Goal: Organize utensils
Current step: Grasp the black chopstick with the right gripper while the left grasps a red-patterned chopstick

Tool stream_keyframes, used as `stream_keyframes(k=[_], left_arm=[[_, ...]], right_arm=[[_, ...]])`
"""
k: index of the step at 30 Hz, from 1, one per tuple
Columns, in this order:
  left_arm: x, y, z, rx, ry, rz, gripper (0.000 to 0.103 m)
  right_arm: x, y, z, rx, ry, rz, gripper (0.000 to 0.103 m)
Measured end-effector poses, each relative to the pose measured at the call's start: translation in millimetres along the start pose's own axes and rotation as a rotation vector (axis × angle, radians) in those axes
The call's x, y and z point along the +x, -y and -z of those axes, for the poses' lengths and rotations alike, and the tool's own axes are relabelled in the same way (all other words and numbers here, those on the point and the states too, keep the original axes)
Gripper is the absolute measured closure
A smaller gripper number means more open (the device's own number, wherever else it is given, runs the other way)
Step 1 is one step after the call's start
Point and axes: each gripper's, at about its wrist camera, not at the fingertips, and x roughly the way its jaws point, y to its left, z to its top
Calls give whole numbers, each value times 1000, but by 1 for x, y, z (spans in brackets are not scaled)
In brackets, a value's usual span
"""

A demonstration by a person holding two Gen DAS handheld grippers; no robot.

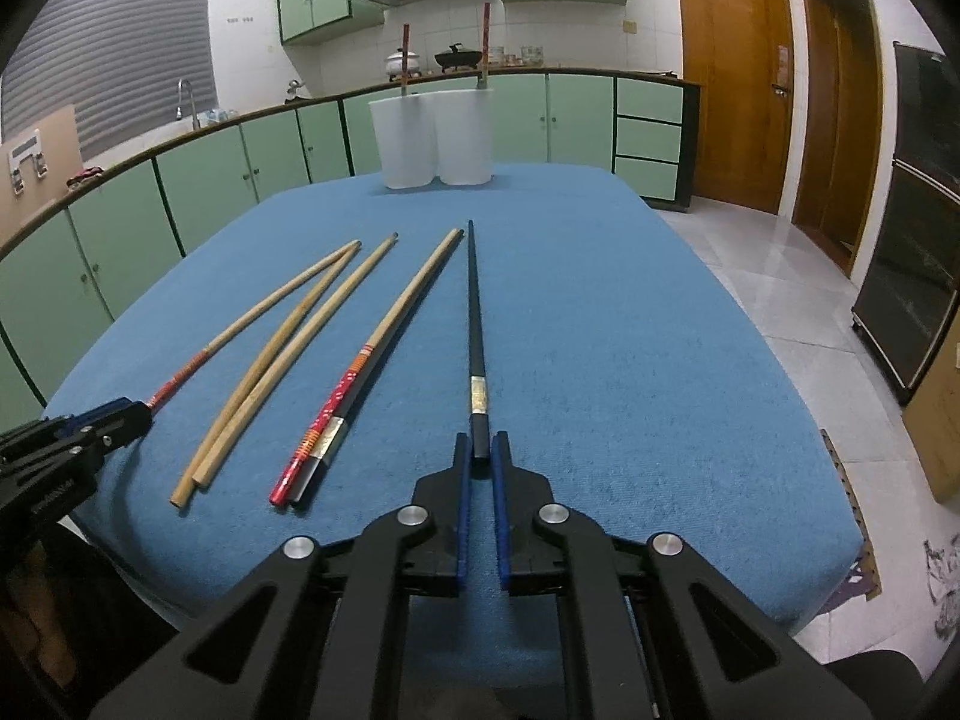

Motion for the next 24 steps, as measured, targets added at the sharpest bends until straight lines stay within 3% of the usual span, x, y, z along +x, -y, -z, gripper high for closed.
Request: stream_keyframes(k=[1,2,6,8,10,12,13,18,24], left_arm=[[0,-1,-1,4,9,-12,54],[1,-1,-2,7,9,-16,49],[12,-2,-4,17,-15,-7,48],[14,0,-5,28,-15,10,55],[14,5,-7,42,-16,46,77],[14,9,-8,50,-16,76,94],[13,11,-7,48,-16,93,97],[6,10,-8,2,-21,145,98],[-12,6,-20,-46,10,146,98]], right_arm=[[1,0,0,0,-1,0,95],[1,-1,0,-3,1,2,95],[3,-3,-1,-9,2,5,95],[2,-3,0,-10,3,7,95],[2,-4,0,-10,5,11,96],[1,-4,0,-6,7,9,96],[0,-4,0,-2,7,8,96],[-8,-4,-3,5,24,-6,97],[-31,-3,-16,11,79,-24,97]])
